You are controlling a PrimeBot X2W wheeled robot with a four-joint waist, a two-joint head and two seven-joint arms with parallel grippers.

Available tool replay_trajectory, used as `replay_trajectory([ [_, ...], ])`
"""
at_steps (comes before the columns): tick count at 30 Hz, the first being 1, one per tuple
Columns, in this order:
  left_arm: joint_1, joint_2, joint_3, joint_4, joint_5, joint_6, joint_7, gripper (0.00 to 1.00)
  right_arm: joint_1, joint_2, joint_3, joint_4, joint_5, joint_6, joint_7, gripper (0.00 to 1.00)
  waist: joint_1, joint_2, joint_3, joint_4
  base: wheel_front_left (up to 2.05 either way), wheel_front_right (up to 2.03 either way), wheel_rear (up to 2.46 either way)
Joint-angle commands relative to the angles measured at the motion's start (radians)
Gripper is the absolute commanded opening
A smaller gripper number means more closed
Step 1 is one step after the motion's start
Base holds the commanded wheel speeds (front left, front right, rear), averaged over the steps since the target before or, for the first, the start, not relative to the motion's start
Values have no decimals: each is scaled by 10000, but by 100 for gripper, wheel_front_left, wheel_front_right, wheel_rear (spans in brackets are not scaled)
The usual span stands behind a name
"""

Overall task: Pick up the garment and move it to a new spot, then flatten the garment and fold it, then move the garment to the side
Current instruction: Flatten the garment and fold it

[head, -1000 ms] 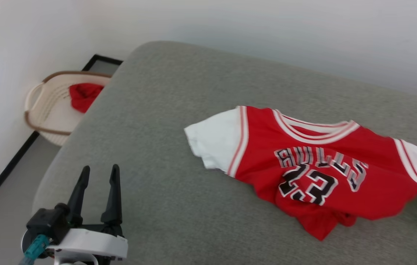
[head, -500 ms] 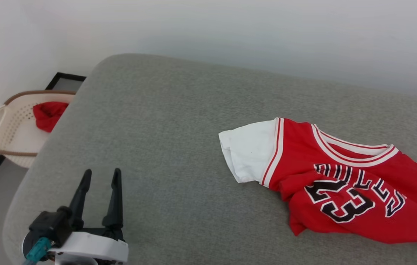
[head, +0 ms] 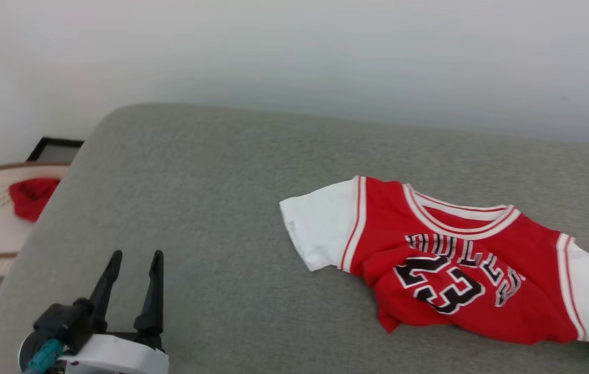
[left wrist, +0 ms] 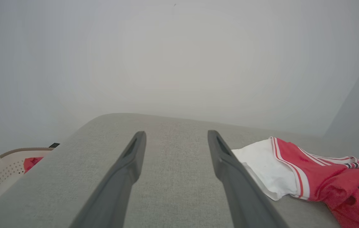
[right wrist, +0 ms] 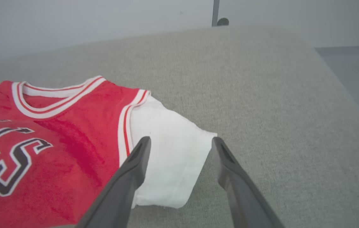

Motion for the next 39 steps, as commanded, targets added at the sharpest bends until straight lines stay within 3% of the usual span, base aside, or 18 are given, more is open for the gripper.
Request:
replay_trajectory([
  [1,32,142,-78,-65,-149,-37,112,100,244,164,190,-454,15,-8,-358,100,1,0,-284,-425,0,0,0],
  [6,-331,575,-421,-238,-615,-31,808,100,605,615,662,-1591,-115,-8,-1639,100,1,0,-410,-890,0,0,0],
  [11,-1220,1214,-1024,-348,-1496,-30,2218,100,776,964,1245,-2221,-314,-8,-2519,100,1,0,-356,-1326,0,0,0],
  [21,-4547,2093,-1971,913,-4056,-12,6951,100,-30,1132,2029,-2677,-412,-8,-3438,100,1,0,688,-2223,0,0,0],
  [28,-6567,2486,-2428,2687,-4554,280,9976,100,-717,1208,2470,-2766,-278,-8,-3729,100,1,0,1886,-2951,0,0,0],
  [33,-7437,2608,-2576,3715,-4498,515,10831,100,-1084,1275,2575,-2694,-212,-8,-3978,100,1,0,2684,-3365,0,0,0],
  [39,-7979,2563,-2838,4663,-4295,603,11144,100,-1387,1284,2674,-2462,-136,-8,-4300,100,1,0,3273,-3581,0,0,0],
])
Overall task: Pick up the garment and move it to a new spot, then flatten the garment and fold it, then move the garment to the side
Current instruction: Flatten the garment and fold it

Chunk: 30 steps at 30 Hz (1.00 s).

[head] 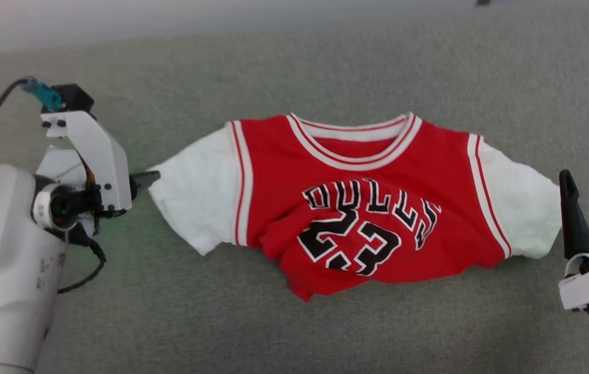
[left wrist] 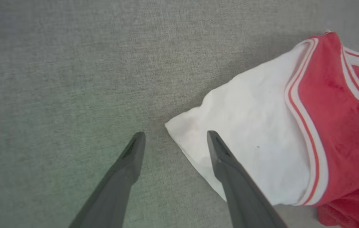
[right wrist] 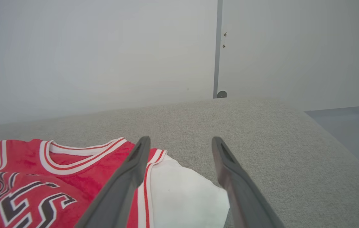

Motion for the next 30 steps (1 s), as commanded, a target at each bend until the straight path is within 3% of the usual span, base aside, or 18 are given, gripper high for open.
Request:
replay_trajectory([
  [1,-199,-8,-125,317,152,35,73,100,-235,11,74,105,55,-6,-154,100,0,-1,776,-538,0,0,0],
  [9,-168,-281,-564,1333,320,129,374,100,-557,-50,206,411,124,-6,-335,100,0,-1,1042,-551,0,0,0],
  [10,-148,-380,-560,1453,252,137,415,67,-595,-68,225,444,135,-6,-335,100,0,-1,1055,-543,0,0,0],
  [11,-131,-495,-566,1588,174,162,513,4,-648,-81,233,471,154,-6,-311,100,0,-1,1065,-527,0,0,0],
  [12,-121,-582,-604,1690,141,159,600,0,-708,-98,217,478,183,-6,-270,100,0,-1,1070,-509,0,0,0],
  [17,-262,-768,-691,1913,85,97,563,0,-985,-228,-25,748,364,-6,475,100,0,-1,1016,-373,0,0,0],
  [30,-1016,-1316,-949,2222,42,-214,200,0,-2571,-632,-812,2503,781,-5,5175,100,0,-1,1268,188,0,0,0],
])
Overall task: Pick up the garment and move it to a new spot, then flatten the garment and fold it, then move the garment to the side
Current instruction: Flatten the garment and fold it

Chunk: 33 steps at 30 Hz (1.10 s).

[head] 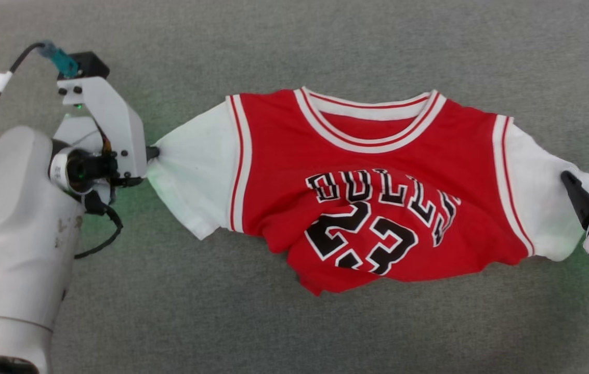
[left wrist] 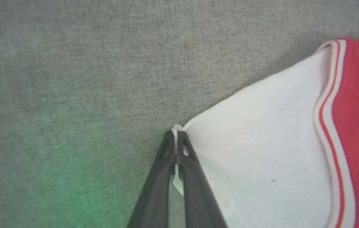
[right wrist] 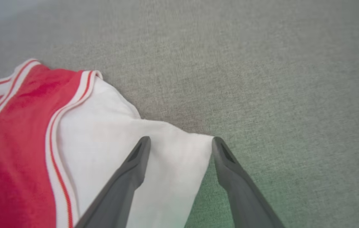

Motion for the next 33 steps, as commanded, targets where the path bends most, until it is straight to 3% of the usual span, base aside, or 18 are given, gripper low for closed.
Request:
replay_trajectory([
  [1,461,-567,-317,360,-91,-112,20,0,-254,39,-120,245,-21,-3,451,100,0,0,126,130,0,0,0],
  [9,147,-756,-463,715,-104,-251,-169,0,-886,619,-523,1557,-215,2,2707,98,0,0,316,353,0,0,0],
  [10,105,-771,-483,774,-110,-264,-187,0,-928,643,-542,1666,-288,2,2941,31,0,0,323,375,0,0,0],
  [11,76,-787,-500,820,-122,-268,-190,0,-981,631,-618,1752,-411,2,3085,0,0,0,325,398,0,0,0],
  [18,-197,-918,-521,1287,-236,-333,-301,0,-1710,735,-1255,2068,-997,0,4655,0,0,0,-14,546,0,0,0],
  [23,-939,-1011,-386,1477,-283,-359,-671,0,-3056,653,-1535,1951,-1430,0,5058,0,0,0,-529,689,0,0,0],
  [27,-1559,-1021,-256,1607,-280,-377,-1279,0,-3976,649,-1196,2055,-1560,0,4697,0,0,0,-1114,833,0,0,0],
  [33,-2485,-1121,-313,1693,-71,-439,-2514,0,-5338,697,-450,2597,-1515,0,3223,0,0,0,-2087,1058,0,0,0],
])
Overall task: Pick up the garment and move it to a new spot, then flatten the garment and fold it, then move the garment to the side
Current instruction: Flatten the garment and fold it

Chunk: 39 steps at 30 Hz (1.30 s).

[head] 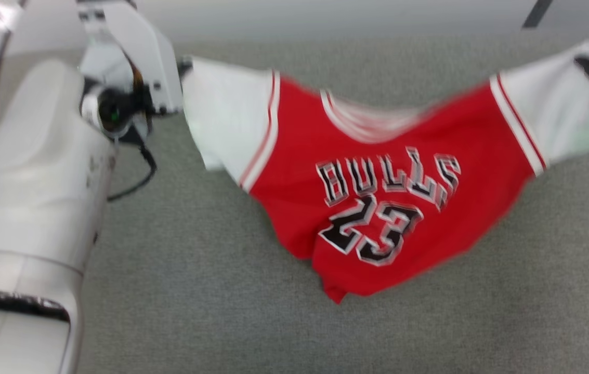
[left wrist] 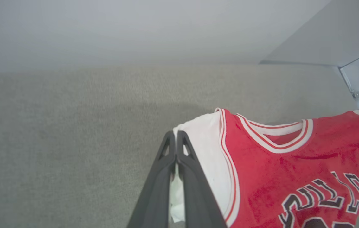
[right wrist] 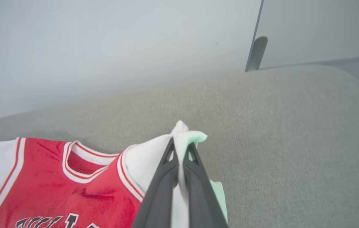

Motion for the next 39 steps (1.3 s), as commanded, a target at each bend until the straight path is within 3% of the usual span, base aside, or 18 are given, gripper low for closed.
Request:
replay_trajectory([
  [1,-402,-61,11,-2,60,-37,-435,0,-429,-97,369,224,23,4,-580,0,0,0,-870,301,0,0,0],
  [12,-2190,202,-107,127,414,-76,-2715,0,-2413,-496,1981,1509,545,4,-3978,0,0,0,-1959,676,0,0,0],
  [20,-3244,358,0,364,444,-83,-4110,0,-3647,-1078,2591,2469,783,4,-5757,0,0,0,-1774,912,0,0,0],
  [35,-5459,588,-178,720,1153,-84,-6713,0,-6368,-1554,3365,3564,16,3,-9261,0,0,0,1432,658,0,0,0],
  [36,-5915,571,-143,764,1223,-76,-7217,0,-6869,-1626,3361,3752,-260,3,-10045,0,0,0,1943,604,0,0,0],
  [39,-6466,488,-3,736,1175,-74,-7827,0,-7359,-1736,3340,3966,-623,3,-10848,0,0,0,2402,593,0,0,0],
])
